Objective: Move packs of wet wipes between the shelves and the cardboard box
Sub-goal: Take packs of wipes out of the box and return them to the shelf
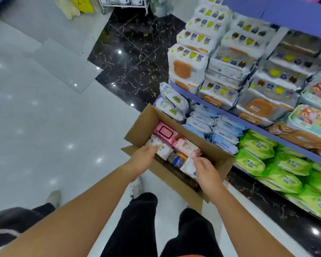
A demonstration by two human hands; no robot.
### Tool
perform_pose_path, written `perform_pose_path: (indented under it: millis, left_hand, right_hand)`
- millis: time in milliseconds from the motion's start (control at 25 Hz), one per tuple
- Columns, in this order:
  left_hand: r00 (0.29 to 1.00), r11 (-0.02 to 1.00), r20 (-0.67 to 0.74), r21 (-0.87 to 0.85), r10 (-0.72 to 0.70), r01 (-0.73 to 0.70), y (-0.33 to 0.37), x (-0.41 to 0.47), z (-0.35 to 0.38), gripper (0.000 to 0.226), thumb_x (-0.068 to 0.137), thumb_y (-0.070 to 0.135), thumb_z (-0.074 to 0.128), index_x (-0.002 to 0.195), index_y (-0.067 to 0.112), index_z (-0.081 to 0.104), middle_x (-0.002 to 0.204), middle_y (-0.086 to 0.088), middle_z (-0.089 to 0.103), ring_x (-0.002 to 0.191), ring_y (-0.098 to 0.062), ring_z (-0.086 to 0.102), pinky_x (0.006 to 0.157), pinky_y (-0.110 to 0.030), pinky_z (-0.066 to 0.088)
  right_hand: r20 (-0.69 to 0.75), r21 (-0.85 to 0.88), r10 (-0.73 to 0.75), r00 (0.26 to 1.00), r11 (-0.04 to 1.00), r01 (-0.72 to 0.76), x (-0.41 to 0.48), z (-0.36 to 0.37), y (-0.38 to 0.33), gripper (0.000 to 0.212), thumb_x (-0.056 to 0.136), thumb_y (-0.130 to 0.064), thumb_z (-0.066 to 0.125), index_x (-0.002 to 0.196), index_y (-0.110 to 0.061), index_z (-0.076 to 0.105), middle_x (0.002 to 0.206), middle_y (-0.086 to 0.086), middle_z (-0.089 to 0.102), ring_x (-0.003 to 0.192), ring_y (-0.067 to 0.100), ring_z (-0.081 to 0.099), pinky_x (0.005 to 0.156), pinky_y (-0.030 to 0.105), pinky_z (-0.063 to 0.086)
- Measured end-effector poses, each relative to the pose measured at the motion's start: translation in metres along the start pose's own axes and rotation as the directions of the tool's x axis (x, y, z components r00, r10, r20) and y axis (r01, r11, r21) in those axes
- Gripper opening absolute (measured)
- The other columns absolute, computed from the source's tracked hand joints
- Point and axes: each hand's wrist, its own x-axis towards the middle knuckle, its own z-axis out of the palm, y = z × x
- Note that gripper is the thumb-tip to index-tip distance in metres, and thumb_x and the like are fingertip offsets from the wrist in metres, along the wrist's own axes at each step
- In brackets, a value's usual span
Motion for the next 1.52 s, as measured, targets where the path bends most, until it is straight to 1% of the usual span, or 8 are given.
perform_pose_path:
  millis: [200,400,680,840,960,1160,1360,1520]
  left_hand:
    - [0.991,0.989,0.131,0.148,-0.037,0.018,-0.004,0.14,-0.015,0.037,0.099,0.051,0.047,0.114,0.02,0.061,0.118,-0.001,0.062,0.117,-0.022,0.057,0.103,-0.037,0.043]
    - [0.989,0.992,0.143,0.128,-0.034,0.015,-0.037,0.311,-0.004,0.022,0.1,0.044,0.051,0.105,0.026,0.061,0.108,0.001,0.066,0.105,-0.018,0.062,0.108,-0.045,0.046]
    - [0.985,0.985,-0.009,0.0,-0.173,0.173,-0.102,0.521,0.039,0.094,0.059,0.074,0.069,0.131,0.015,0.058,0.118,-0.01,0.069,0.105,-0.032,0.066,0.095,-0.045,0.053]
    - [0.975,0.967,-0.117,-0.196,-0.189,0.164,-0.109,0.568,0.071,0.113,0.051,0.072,0.079,0.144,0.015,0.047,0.137,-0.01,0.058,0.115,-0.03,0.058,0.092,-0.041,0.049]
    - [0.958,0.961,-0.201,-0.225,-0.204,0.157,-0.11,0.574,0.082,0.139,0.025,0.07,0.088,0.142,0.012,0.042,0.134,-0.008,0.059,0.113,-0.03,0.061,0.093,-0.042,0.052]
    - [0.985,0.967,-0.096,-0.224,-0.144,0.12,-0.127,0.576,0.077,0.104,0.05,0.04,0.101,0.132,0.007,0.047,0.109,-0.007,0.069,0.081,-0.016,0.07,0.057,-0.03,0.053]
    - [0.976,0.934,-0.07,-0.31,-0.207,0.176,-0.133,0.569,0.077,0.097,0.044,0.044,0.101,0.125,0.012,0.059,0.121,-0.008,0.07,0.105,-0.026,0.068,0.097,-0.046,0.053]
    - [0.982,0.911,0.039,-0.368,-0.186,0.187,-0.13,0.559,0.076,0.04,0.077,0.037,0.086,0.097,0.01,0.065,0.061,-0.003,0.075,0.046,-0.014,0.07,0.042,-0.022,0.054]
  right_hand:
    - [-0.169,0.168,0.134,0.976,0.98,-0.105,0.097,0.056,0.016,0.041,0.104,-0.046,0.043,0.136,-0.024,0.055,0.131,-0.002,0.058,0.113,0.017,0.053,0.091,0.029,0.036]
    - [-0.254,0.125,0.208,0.945,0.976,-0.181,0.227,0.107,0.079,0.051,0.102,-0.051,0.043,0.146,-0.026,0.048,0.147,0.0,0.053,0.132,0.023,0.048,0.108,0.038,0.036]
    - [-0.367,-0.121,0.212,0.906,0.954,-0.273,0.397,0.12,0.168,0.068,0.09,-0.064,0.054,0.139,-0.017,0.049,0.141,0.008,0.057,0.132,0.031,0.052,0.105,0.035,0.04]
    - [-0.37,0.087,0.34,0.865,0.939,-0.332,0.447,0.115,0.188,0.078,0.081,-0.063,0.07,0.135,-0.009,0.052,0.135,0.004,0.059,0.128,0.028,0.055,0.09,0.023,0.036]
    - [-0.262,0.26,0.411,0.873,0.901,-0.346,0.465,0.104,0.194,0.072,0.074,-0.055,0.081,0.124,-0.007,0.061,0.116,0.006,0.069,0.104,0.026,0.066,0.083,0.032,0.051]
    - [-0.047,0.508,0.436,0.899,0.785,-0.354,0.466,0.093,0.205,0.049,0.071,-0.033,0.088,0.108,-0.007,0.071,0.087,0.009,0.079,0.083,0.023,0.075,0.067,0.034,0.063]
    - [-0.01,0.563,0.419,0.908,0.753,-0.341,0.465,0.092,0.212,0.067,0.053,-0.033,0.091,0.112,-0.008,0.071,0.101,0.015,0.078,0.098,0.032,0.074,0.094,0.05,0.057]
    - [-0.002,0.635,0.348,0.938,0.725,-0.267,0.462,0.09,0.218,0.062,0.054,-0.028,0.091,0.11,-0.008,0.073,0.099,0.015,0.078,0.093,0.032,0.075,0.089,0.047,0.059]
